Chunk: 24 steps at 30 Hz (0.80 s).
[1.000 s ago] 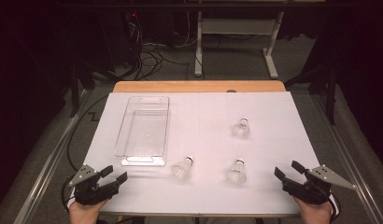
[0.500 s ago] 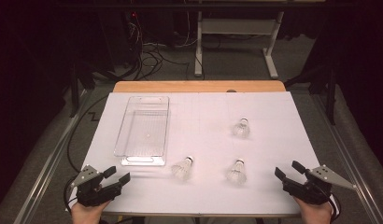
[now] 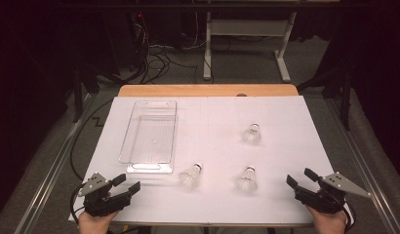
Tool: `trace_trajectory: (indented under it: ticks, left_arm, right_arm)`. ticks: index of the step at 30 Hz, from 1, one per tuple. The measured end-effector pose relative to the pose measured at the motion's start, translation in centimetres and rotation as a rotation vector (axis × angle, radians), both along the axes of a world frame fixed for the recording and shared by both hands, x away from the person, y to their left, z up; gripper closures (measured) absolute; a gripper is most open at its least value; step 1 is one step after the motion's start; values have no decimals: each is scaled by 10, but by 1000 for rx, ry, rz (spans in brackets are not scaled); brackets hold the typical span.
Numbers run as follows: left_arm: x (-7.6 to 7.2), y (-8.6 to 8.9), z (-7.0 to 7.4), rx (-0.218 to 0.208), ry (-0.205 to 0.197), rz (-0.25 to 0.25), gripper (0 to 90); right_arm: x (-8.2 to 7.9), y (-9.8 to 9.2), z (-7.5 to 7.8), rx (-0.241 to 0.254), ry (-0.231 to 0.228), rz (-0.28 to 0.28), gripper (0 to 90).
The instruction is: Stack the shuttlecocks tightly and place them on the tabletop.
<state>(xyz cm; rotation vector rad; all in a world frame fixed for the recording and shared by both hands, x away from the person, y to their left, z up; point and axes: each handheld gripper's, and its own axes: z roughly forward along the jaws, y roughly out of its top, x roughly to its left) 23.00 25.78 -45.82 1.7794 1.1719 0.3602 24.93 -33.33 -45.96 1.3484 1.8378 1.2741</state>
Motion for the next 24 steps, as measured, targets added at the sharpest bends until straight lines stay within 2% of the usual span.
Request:
trace_trajectory:
  ticks: [5, 10, 24]
  left_arm:
    - [0, -8, 1, 11, -3, -34, 340]
    - [1, -19, 3, 41, -10, -79, 338]
    - [5, -34, 5, 42, 10, -119, 354]
  right_arm:
    - [0, 0, 0, 0, 0, 0, 265]
    - [0, 0, 0, 0, 0, 0, 266]
    - [0, 1, 0, -2, -2, 1, 270]
